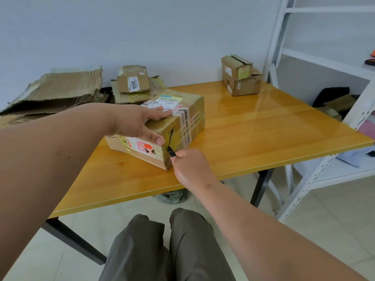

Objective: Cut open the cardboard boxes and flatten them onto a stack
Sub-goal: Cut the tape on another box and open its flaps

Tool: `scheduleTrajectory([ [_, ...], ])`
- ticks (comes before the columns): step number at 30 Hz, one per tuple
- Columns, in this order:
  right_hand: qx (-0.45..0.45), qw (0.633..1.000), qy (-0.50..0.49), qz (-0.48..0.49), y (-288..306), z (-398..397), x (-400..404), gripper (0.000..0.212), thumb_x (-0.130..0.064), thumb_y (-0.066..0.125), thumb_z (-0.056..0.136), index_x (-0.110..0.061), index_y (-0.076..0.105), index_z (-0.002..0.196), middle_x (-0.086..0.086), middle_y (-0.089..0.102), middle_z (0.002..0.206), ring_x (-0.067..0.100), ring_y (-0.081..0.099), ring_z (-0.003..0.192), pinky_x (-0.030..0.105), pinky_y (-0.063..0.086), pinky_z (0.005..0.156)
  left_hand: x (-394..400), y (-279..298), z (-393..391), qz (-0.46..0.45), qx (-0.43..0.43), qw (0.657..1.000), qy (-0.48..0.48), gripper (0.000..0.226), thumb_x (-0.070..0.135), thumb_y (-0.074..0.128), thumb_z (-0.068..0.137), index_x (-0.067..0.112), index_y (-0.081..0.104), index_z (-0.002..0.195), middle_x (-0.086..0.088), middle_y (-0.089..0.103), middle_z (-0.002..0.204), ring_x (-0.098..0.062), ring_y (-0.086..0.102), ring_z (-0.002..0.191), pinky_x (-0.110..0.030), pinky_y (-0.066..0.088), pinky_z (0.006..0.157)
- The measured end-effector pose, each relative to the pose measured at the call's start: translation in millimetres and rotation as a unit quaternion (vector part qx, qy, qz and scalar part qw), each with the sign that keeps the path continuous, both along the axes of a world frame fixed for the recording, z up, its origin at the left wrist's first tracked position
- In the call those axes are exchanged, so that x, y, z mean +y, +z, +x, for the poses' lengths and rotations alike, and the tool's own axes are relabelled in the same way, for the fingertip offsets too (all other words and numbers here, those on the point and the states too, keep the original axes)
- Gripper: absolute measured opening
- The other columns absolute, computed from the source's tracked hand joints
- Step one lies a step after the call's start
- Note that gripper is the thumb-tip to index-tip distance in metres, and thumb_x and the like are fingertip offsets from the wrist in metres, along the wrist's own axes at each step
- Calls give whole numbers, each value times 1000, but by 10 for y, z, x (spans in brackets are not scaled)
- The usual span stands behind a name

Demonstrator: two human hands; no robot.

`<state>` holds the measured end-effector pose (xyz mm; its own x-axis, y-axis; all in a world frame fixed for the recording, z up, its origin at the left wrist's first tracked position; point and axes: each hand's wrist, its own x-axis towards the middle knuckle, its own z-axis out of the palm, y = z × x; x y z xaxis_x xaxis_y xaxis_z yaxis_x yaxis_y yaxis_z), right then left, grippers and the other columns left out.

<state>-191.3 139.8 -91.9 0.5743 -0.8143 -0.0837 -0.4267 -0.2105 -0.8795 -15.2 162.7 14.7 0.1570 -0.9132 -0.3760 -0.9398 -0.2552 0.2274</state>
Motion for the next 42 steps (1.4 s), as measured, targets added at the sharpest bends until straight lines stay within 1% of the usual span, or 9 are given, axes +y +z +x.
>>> scheduleTrajectory([
  [4, -10, 1000, -12, 5, 3, -3, 69, 29, -13, 45, 101, -2, 62, 123, 16, 63, 121, 26, 60, 101, 33, 50, 83, 3, -2, -19, -5, 7, 1000, 1, 101, 78, 65, 60, 64, 11, 144, 28, 4, 160, -19, 12, 150, -50, 14, 120],
  [8, -4, 1000, -3, 4, 3, -7, 124, 29, -9, 43, 101, 1, 61, 121, 15, 65, 109, 24, 62, 89, 32, 50, 70, 3, -2, 9, -4, 12, 1000, 5, 108, 93, 63, 43, 73, 12, 136, 23, 9, 161, -23, 17, 148, -51, 18, 119],
  [15, 33, 998, 52, -6, 16, 44, 332, 15, -15, 46, 92, -13, 54, 79, 0, 46, 65, 14, 41, 57, 24, 36, 53, 5, -1, -32, -8, 9, 1000, 19, 98, 80, 65, 58, 70, 11, 139, 23, 8, 161, -23, 17, 148, -50, 18, 119],
  [21, 54, 991, 120, -10, 27, 51, 257, 16, -16, 48, 98, -9, 55, 85, 2, 52, 75, 15, 48, 63, 21, 37, 49, 83, 15, -42, -11, 26, 999, 41, 98, 76, 71, 57, 69, 17, 139, 20, 12, 161, -23, 21, 146, -49, 21, 118],
  [25, 38, 997, 64, 1, 169, -337, -53, 23, -13, 48, 96, 9, 55, 95, 10, 50, 67, 7, 39, 40, 25, 30, 43, 82, 75, -73, -3, 75, 996, 52, 93, 49, 80, 68, 59, 27, 144, 13, 15, 161, -26, 25, 143, -44, 23, 117],
  [27, 29, 999, 18, -36, 178, -402, -209, 24, -14, 47, 94, 9, 53, 95, 12, 48, 68, 13, 35, 45, 31, 29, 49, 79, 109, -66, 17, 97, 993, 58, 99, 44, 83, 60, 59, 31, 143, 16, 11, 161, -26, 21, 145, -49, 21, 118],
  [36, -40, 985, -15, -168, -29, -242, -209, 16, -23, 40, 101, -18, 52, 92, 7, 57, 69, 19, 47, 57, 42, 40, 54, 99, 146, 106, 28, 20, 999, 31, 99, 77, 67, 56, 61, 24, 144, 26, 11, 159, -19, 12, 149, -51, 14, 120],
  [39, -65, 968, -1, -241, -124, -234, -88, 14, -21, 41, 102, -20, 53, 95, -8, 46, 61, 8, 42, 51, 22, 29, 48, 105, 195, 116, 43, 27, 998, 39, 95, 72, 65, 58, 62, 25, 143, 27, 11, 159, -18, 8, 150, -52, 8, 121],
  [42, -62, 951, 5, -302, -227, -205, 40, 17, -18, 40, 102, -17, 57, 104, -15, 43, 67, 2, 43, 56, 16, 29, 51, 83, 197, 57, 26, -67, 997, -12, 95, 82, 49, 61, 55, 22, 148, 20, 15, 161, -17, 14, 149, -48, 13, 121],
])
